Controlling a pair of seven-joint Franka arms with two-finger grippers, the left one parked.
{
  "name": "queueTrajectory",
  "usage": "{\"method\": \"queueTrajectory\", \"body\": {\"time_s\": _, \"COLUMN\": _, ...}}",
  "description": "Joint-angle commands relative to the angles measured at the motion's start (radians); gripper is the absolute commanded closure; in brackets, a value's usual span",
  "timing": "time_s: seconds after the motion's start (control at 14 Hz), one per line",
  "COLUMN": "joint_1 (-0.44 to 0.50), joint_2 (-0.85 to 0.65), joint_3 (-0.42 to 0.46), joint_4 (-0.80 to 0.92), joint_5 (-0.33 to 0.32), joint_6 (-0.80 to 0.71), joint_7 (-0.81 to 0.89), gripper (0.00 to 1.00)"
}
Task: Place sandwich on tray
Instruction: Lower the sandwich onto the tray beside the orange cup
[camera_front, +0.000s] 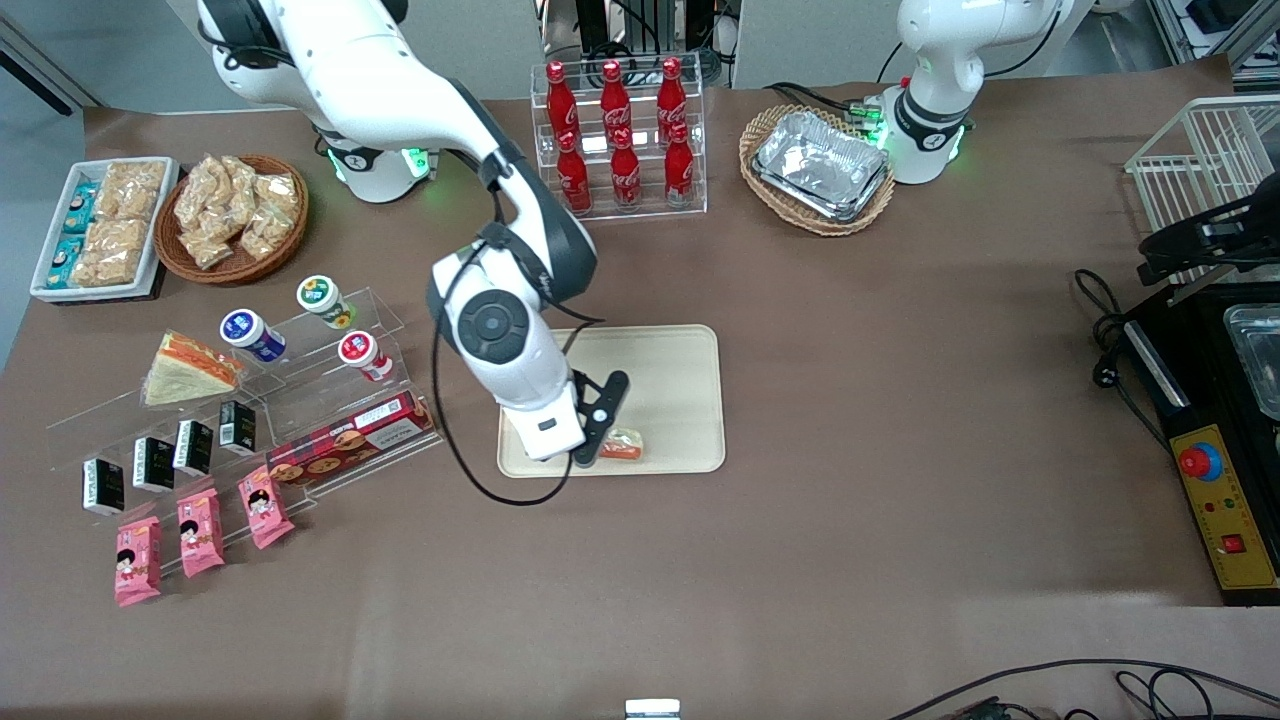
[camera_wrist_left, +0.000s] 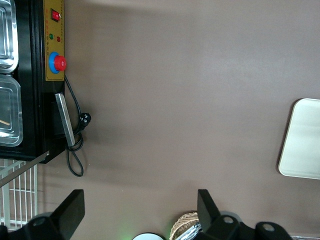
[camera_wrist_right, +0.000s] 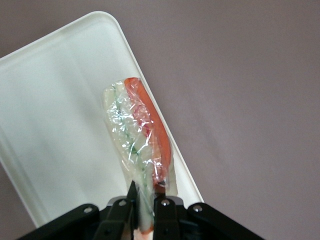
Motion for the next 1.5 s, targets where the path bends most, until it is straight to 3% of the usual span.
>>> {"method": "queueTrajectory", "body": {"time_s": 0.0, "joint_1": 0.028, "joint_2": 0.043, "joint_3": -0.014, "joint_4": 0.008, "joint_5": 0.002, "joint_6": 0.062, "joint_7": 0.004, "gripper": 1.00}}
{"method": "queueTrajectory", "body": {"time_s": 0.21, "joint_1": 0.048, "joint_2": 0.045, "joint_3": -0.014, "joint_4": -0.005, "joint_5": -0.077, "joint_6": 0.060, "joint_7": -0.002, "gripper": 1.00}}
{"method": "queueTrajectory", "body": {"time_s": 1.21, "joint_1": 0.088, "joint_2": 0.089, "joint_3": -0.014, "joint_4": -0.065, "joint_5": -0.081, "joint_6": 0.138, "joint_7": 0.036, "gripper": 1.00}}
{"method": "queueTrajectory", "body": {"time_s": 1.29, "joint_1": 0.089, "joint_2": 0.091, "joint_3": -0.014, "joint_4": -0.065, "joint_5": -0.081, "joint_6": 0.140, "joint_7": 0.038, "gripper": 0.61}}
{"method": "queueTrajectory", "body": {"time_s": 1.36, "joint_1": 0.094, "joint_2": 0.097, "joint_3": -0.014, "joint_4": -0.065, "joint_5": -0.080, "joint_6": 0.144, "joint_7": 0.038, "gripper": 0.01}}
{"method": "queueTrajectory", "body": {"time_s": 1.43, "joint_1": 0.094, "joint_2": 0.097, "joint_3": -0.014, "joint_4": -0.065, "joint_5": -0.081, "joint_6": 0.145, "joint_7": 0.038, "gripper": 0.00}}
